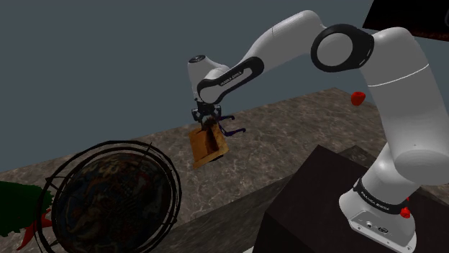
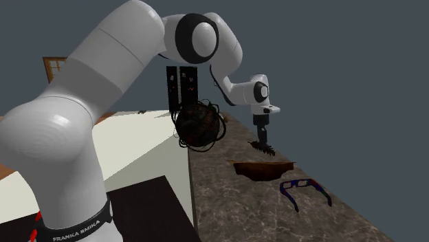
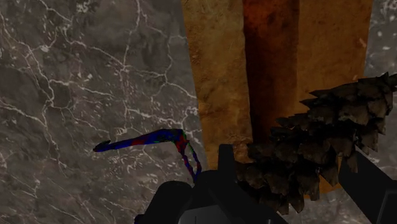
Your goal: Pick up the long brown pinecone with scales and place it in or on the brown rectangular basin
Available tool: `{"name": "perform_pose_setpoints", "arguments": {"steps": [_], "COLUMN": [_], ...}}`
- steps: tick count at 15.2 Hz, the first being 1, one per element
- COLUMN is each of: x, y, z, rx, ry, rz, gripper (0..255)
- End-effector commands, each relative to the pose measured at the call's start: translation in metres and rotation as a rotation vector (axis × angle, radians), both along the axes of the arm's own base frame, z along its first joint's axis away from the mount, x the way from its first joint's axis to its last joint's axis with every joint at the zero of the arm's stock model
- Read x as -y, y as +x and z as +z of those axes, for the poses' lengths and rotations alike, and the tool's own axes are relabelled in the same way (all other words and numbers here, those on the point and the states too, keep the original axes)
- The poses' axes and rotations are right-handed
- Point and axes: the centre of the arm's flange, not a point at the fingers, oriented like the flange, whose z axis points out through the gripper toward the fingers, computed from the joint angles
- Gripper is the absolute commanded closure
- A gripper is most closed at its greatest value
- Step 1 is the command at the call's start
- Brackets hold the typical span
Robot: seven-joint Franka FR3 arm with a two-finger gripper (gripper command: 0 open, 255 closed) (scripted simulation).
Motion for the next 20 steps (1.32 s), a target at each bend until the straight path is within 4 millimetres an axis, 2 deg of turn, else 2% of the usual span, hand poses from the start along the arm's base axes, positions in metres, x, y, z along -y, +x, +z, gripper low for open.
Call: {"name": "perform_pose_setpoints", "arguments": {"steps": [1,4,12,13,18,20], "x": [-0.001,-0.001,-0.001,-0.001,-0.001,-0.005], "y": [-0.001,-0.001,-0.001,-0.001,-0.001,-0.002], "z": [-0.011,-0.025,-0.025,-0.025,-0.025,0.001], "rx": [0.001,0.001,0.001,0.001,0.001,0.001], "ry": [0.0,0.0,0.0,0.0,0.0,0.0], "rz": [0.0,0.0,0.0,0.0,0.0,0.0], "gripper": [255,255,255,0,0,0]}}
